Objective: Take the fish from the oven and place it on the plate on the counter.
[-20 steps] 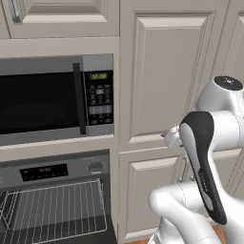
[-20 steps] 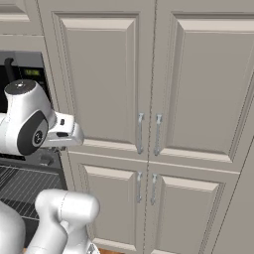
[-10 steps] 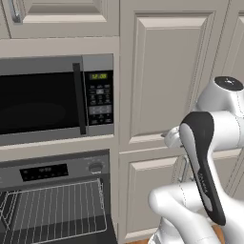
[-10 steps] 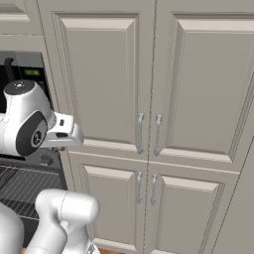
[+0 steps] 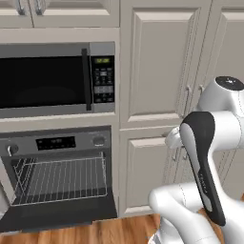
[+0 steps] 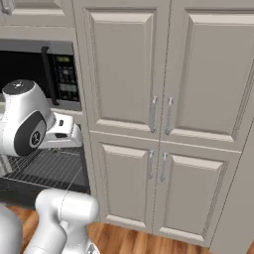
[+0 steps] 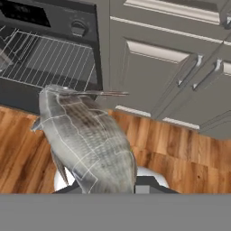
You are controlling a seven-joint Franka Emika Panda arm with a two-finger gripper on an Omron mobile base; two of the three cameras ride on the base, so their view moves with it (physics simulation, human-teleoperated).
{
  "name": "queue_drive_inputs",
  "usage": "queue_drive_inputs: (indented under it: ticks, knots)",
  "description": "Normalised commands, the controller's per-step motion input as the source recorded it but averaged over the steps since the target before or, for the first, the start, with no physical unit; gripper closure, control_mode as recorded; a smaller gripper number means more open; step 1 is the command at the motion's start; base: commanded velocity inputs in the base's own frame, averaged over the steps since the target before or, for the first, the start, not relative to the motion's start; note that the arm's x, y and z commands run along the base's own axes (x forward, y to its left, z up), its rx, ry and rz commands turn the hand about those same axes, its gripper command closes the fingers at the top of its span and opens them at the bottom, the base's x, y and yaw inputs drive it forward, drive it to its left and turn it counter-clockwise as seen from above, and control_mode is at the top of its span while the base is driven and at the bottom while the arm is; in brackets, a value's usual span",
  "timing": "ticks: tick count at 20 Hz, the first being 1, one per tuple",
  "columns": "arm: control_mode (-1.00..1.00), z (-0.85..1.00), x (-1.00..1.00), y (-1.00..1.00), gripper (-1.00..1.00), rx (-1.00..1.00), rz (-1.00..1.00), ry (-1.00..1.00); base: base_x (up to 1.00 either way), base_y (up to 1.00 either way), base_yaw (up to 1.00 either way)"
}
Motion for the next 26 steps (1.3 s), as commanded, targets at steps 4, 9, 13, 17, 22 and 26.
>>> queue_drive_inputs:
  ticks: [4,9,13,17,22,26]
  knots:
    - [1.00,0.00,0.00,0.00,1.00,0.00,0.00,0.00,-0.85,0.00,0.44]
    - [1.00,0.00,0.00,0.00,1.00,0.00,0.00,0.00,-0.13,0.02,0.65]
    - [1.00,0.00,0.00,0.00,1.00,0.00,0.00,0.00,0.03,0.03,0.96]
    - [1.00,0.00,0.00,0.00,1.00,0.00,0.00,0.00,0.00,0.01,1.00]
    - [1.00,0.00,0.00,0.00,1.00,0.00,0.00,0.00,0.00,0.00,1.00]
    - [1.00,0.00,0.00,0.00,1.00,0.00,0.00,0.00,0.00,0.00,1.00]
